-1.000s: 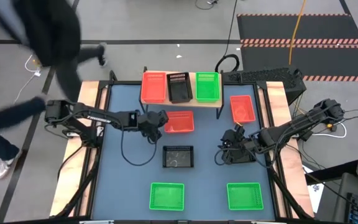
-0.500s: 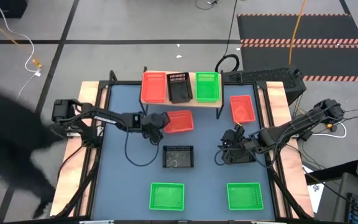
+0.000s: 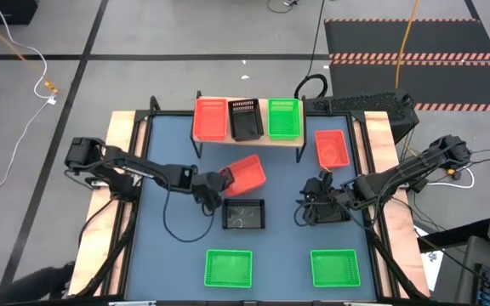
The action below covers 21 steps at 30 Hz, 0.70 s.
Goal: Stack baskets on shelf by color
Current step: Stack the left orange bin on the other orange bin on the shelf
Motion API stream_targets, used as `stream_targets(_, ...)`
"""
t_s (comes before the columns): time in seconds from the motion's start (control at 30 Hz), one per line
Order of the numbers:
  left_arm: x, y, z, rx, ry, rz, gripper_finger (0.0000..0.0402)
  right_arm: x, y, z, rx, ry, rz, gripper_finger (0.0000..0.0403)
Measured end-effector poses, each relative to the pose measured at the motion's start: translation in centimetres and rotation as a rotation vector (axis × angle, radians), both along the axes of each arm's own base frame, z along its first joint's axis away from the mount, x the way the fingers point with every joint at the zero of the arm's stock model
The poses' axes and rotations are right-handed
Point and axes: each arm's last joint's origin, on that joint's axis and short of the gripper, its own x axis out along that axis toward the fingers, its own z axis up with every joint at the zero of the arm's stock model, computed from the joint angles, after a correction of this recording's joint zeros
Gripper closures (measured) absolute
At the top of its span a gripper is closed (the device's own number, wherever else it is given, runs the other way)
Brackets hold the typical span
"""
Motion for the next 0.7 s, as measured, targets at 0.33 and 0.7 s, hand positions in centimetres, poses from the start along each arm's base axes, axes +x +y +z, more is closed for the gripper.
stream_targets(0.33,-1.1,-3.0,6.5,-0.179,-0.003,0.108,0.0378,0.2,0.1,0.1,0.009,-0.022,0.023,0.0245)
stream_targets(0.7,-2.1,-3.9,15.0,-0.415,-0.145,0.295,0.0380,0.3,0.2,0.2,-0.012,-0.024,0.049,0.0245)
